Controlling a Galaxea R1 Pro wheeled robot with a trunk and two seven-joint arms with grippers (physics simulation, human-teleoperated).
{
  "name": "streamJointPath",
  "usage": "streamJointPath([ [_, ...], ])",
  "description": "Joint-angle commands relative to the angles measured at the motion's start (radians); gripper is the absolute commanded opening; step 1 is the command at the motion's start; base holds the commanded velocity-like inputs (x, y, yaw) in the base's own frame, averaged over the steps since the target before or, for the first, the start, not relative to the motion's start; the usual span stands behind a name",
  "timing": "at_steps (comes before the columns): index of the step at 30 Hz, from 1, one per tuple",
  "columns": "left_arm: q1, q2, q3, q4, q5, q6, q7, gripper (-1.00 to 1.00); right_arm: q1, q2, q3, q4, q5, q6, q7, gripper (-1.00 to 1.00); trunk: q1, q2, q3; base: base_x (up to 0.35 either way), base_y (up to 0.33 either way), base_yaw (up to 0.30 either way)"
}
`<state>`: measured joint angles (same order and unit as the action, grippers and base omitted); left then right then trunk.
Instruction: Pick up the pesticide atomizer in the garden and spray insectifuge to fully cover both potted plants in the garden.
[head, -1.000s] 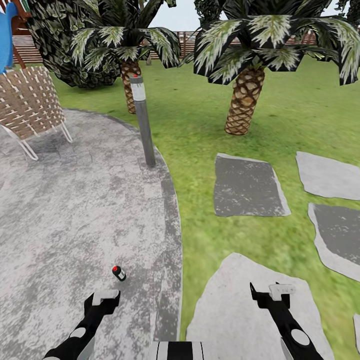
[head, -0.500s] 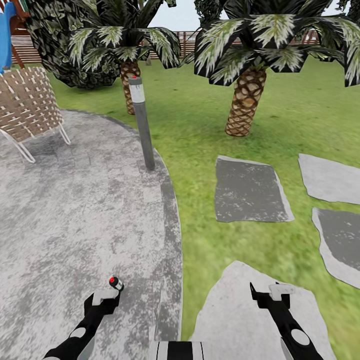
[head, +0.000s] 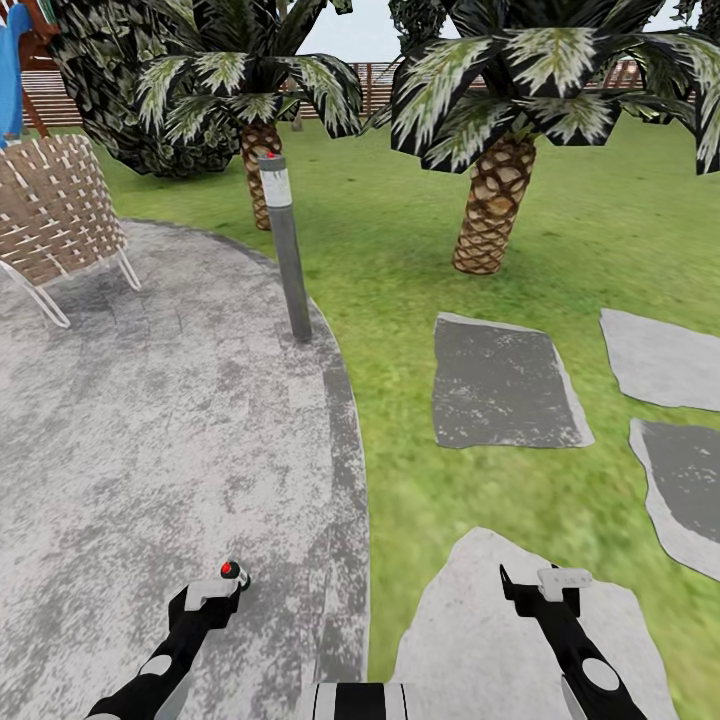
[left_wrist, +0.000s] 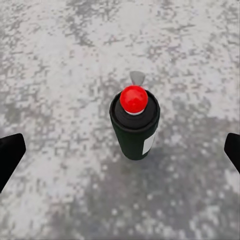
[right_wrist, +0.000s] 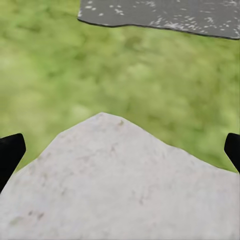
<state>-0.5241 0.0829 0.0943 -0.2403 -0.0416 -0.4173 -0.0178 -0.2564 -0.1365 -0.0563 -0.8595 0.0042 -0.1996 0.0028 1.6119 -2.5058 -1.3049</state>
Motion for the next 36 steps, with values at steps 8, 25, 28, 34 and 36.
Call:
streamJointPath([
  [8,-0.001,-0.002,0.006,0.001,-0.004,-0.004,-0.001,1.0,0.0,0.0,0.0,0.001,0.0,-0.003,0.0,1.0,0.002,-0.001,-0.016,0.001,0.001,0.0],
  [25,-0.001,-0.002,0.007,0.001,-0.004,-0.005,-0.001,1.0,-0.001,0.0,0.0,0.001,0.0,-0.003,0.0,1.0,0.009,-0.005,-0.102,0.0,0.0,0.0],
  [28,-0.001,-0.002,0.006,0.001,-0.004,-0.005,-0.001,1.0,0.0,0.0,0.0,0.001,0.0,-0.003,0.0,1.0,0.01,-0.005,-0.11,0.0,0.0,0.0],
  [34,-0.001,-0.001,0.007,0.001,-0.004,-0.005,-0.001,1.0,0.0,0.001,0.0,0.003,0.005,-0.003,-0.001,1.0,0.01,-0.005,-0.111,0.0,0.0,0.0],
  [36,-0.001,0.0,0.007,0.001,-0.004,-0.006,-0.001,1.0,0.0,0.001,0.0,0.003,0.006,-0.003,-0.001,1.0,0.01,-0.005,-0.111,0.003,0.0,0.0],
])
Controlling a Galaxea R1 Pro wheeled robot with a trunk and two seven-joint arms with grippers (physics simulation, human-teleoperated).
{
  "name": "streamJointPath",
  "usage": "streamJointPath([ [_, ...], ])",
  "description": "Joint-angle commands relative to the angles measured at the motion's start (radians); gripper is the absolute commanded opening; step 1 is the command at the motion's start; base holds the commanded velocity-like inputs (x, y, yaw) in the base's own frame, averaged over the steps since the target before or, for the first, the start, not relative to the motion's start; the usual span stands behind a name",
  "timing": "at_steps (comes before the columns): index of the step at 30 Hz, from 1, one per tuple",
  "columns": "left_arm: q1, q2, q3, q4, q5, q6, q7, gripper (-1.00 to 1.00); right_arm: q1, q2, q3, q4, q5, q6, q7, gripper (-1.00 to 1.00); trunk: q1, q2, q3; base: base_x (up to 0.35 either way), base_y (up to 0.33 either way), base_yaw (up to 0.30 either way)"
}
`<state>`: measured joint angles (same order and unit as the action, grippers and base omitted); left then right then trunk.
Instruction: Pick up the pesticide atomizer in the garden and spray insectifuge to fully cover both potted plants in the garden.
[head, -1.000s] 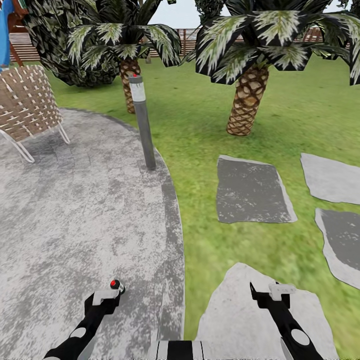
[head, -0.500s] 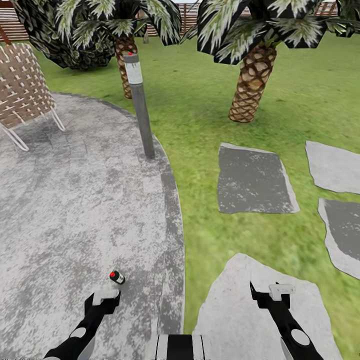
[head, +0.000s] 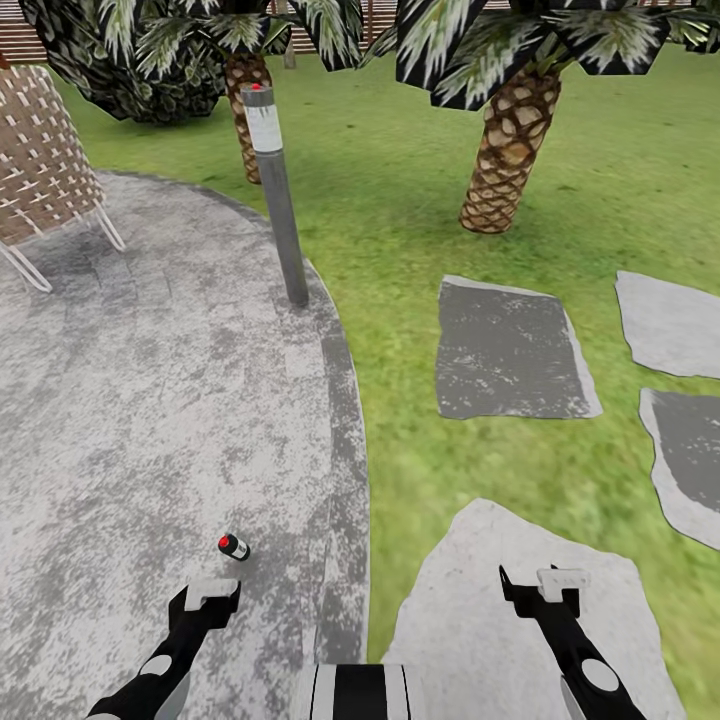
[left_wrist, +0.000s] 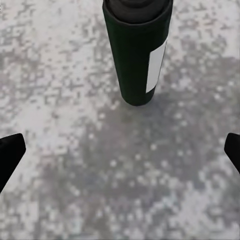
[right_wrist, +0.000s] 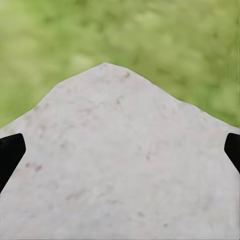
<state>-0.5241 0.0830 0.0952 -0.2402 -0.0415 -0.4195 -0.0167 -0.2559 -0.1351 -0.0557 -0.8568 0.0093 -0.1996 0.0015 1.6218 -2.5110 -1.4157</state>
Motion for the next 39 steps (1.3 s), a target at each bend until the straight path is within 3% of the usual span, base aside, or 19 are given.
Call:
streamJointPath([
  [1,0.0,0.0,0.006,0.001,-0.004,-0.003,-0.002,1.0,0.0,0.0,-0.001,0.001,0.001,-0.003,0.0,1.0,0.0,0.0,-0.001,0.023,0.0,0.0],
  [39,0.0,-0.002,0.005,0.001,-0.004,-0.003,-0.002,1.0,0.0,0.0,-0.001,-0.001,0.001,-0.003,0.0,1.0,0.0,0.0,-0.001,0.086,-0.004,0.0],
])
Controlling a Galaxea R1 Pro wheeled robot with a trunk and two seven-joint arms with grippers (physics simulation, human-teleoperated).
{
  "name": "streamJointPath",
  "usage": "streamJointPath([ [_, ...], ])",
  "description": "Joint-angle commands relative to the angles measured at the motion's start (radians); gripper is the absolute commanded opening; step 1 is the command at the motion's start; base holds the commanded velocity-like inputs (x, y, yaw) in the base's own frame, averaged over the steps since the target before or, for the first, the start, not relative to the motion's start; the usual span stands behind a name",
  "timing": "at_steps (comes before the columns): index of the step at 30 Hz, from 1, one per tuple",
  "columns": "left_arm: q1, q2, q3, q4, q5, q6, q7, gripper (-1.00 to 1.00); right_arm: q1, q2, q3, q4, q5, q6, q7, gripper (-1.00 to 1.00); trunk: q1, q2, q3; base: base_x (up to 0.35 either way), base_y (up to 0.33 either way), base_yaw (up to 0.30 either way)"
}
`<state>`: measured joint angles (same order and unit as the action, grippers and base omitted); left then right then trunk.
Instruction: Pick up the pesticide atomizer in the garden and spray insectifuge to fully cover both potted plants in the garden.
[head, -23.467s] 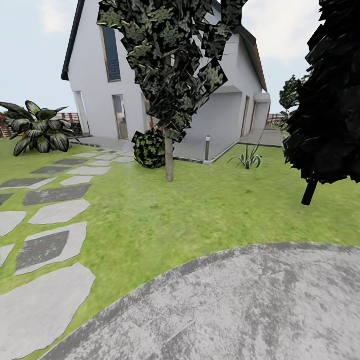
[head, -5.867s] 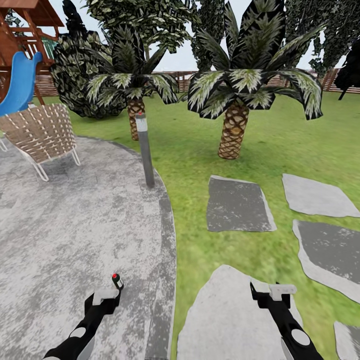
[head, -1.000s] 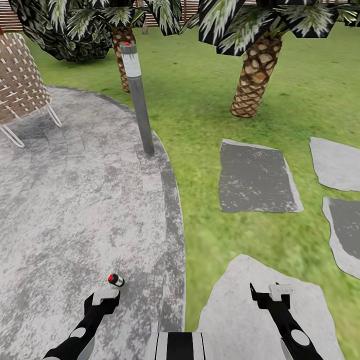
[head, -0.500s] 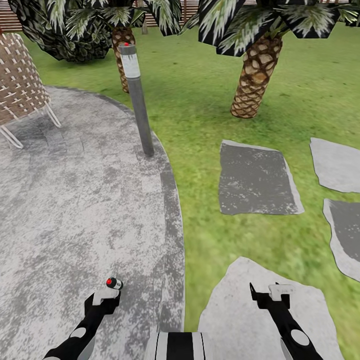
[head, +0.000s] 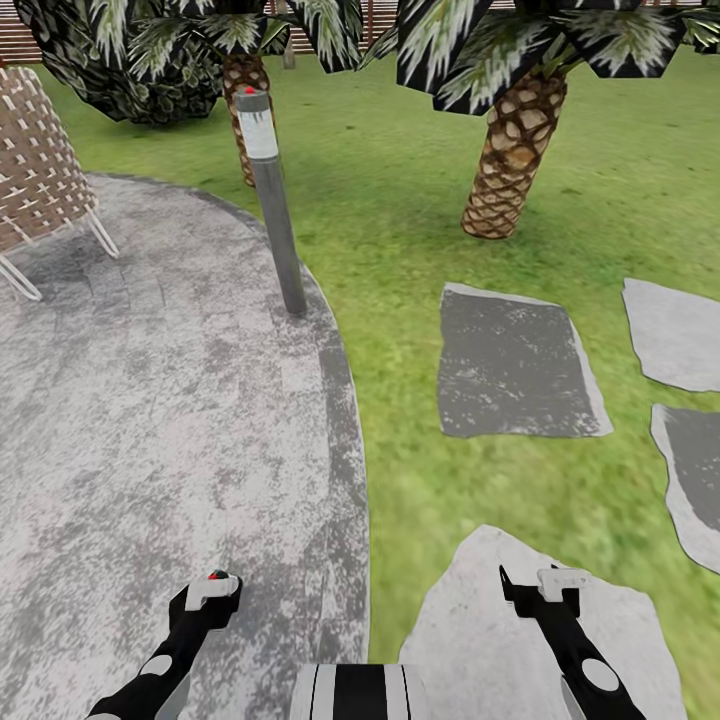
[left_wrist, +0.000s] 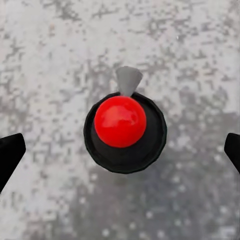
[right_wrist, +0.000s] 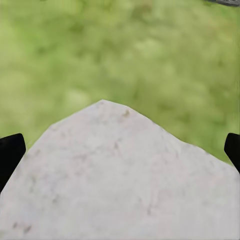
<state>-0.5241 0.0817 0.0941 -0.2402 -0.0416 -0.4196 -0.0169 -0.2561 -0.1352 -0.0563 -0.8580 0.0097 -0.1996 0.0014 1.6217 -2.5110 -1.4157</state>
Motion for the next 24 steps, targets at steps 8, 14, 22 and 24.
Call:
streamJointPath([
  [8,0.0,0.0,0.006,0.001,-0.004,-0.004,-0.002,1.0,-0.001,0.0,0.0,0.001,0.001,-0.003,0.0,1.0,0.0,0.0,-0.001,0.013,0.0,0.0],
  [14,0.008,0.0,0.006,-0.001,-0.004,-0.008,-0.002,1.0,0.0,0.0,0.0,0.001,0.001,-0.003,0.0,1.0,0.0,0.0,-0.001,0.0,0.0,0.0],
  [22,0.026,0.0,0.007,0.001,-0.005,-0.075,-0.003,1.0,0.0,0.0,0.0,0.001,0.001,-0.003,0.0,1.0,0.0,0.0,-0.001,0.0,0.0,0.0],
  [24,0.027,0.0,0.007,0.0,-0.004,-0.081,-0.003,1.0,0.0,0.0,0.0,0.001,0.001,-0.003,0.0,1.0,0.0,0.0,-0.001,0.0,0.0,0.0],
])
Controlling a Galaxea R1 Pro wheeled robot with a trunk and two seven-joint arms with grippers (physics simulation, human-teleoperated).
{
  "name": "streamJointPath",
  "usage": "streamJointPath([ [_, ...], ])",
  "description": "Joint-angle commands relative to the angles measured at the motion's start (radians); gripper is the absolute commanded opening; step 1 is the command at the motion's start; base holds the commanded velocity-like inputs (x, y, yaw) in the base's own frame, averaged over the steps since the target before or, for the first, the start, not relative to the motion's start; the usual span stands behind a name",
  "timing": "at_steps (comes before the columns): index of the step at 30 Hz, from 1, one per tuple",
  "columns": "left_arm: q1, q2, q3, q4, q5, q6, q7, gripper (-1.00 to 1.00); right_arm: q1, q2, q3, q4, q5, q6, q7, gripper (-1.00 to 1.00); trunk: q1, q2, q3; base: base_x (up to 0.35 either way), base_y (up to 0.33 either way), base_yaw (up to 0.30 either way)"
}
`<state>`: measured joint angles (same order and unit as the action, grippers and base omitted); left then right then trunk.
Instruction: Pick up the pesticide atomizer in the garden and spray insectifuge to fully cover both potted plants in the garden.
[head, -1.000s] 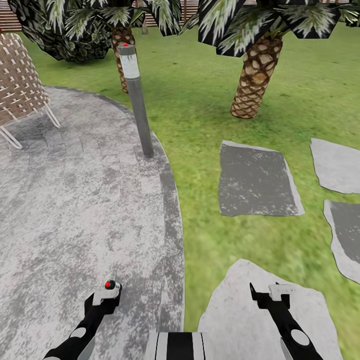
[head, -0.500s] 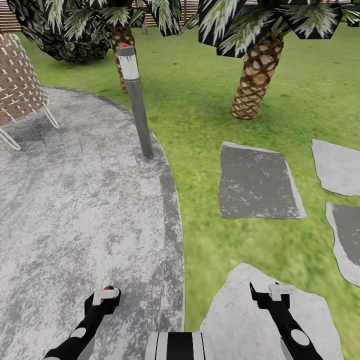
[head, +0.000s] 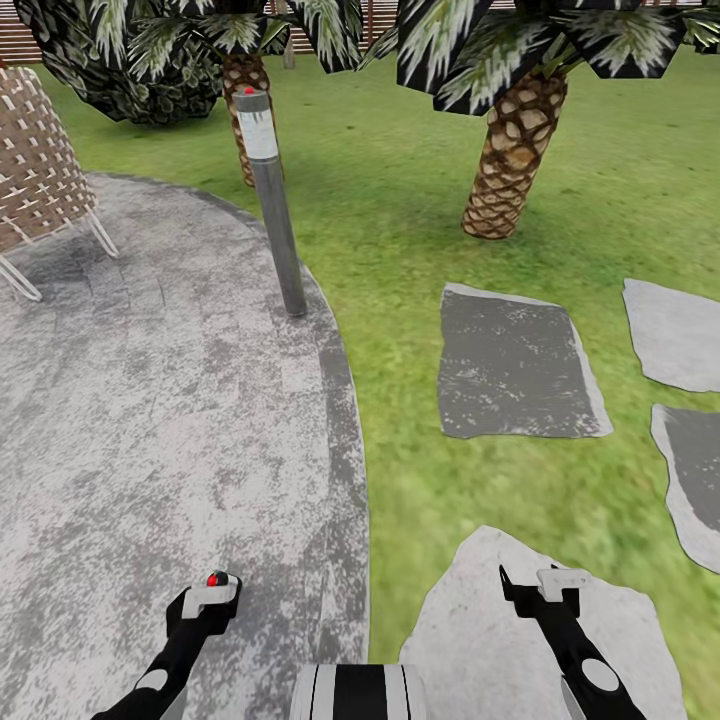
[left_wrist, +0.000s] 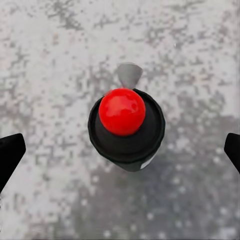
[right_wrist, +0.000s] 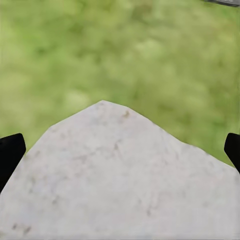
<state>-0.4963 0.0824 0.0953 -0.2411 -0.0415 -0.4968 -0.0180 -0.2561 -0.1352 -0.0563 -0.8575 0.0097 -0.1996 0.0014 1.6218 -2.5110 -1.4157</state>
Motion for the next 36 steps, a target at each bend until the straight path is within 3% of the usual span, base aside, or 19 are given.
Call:
streamJointPath([
  [1,-0.001,0.0,0.006,0.001,-0.004,-0.005,-0.002,1.0,0.0,0.0,0.0,0.0,0.001,-0.003,0.0,1.0,0.0,0.0,-0.001,0.0,0.0,0.0],
  [7,-0.001,0.0,0.006,0.0,-0.004,-0.008,-0.002,1.0,0.0,0.0,0.0,0.001,0.001,-0.003,0.0,1.0,0.0,0.0,-0.001,0.0,0.0,0.0],
  [16,0.0,0.0,0.006,-0.001,-0.004,-0.008,-0.002,1.0,0.0,0.0,0.0,0.002,0.001,-0.003,0.0,1.0,0.004,-0.002,-0.035,0.0,0.0,0.0],
  [36,0.0,0.0,0.006,0.0,-0.004,-0.009,-0.002,1.0,0.0,0.0,0.0,0.002,0.001,-0.003,0.0,1.0,0.004,-0.002,-0.035,0.047,0.0,0.0],
])
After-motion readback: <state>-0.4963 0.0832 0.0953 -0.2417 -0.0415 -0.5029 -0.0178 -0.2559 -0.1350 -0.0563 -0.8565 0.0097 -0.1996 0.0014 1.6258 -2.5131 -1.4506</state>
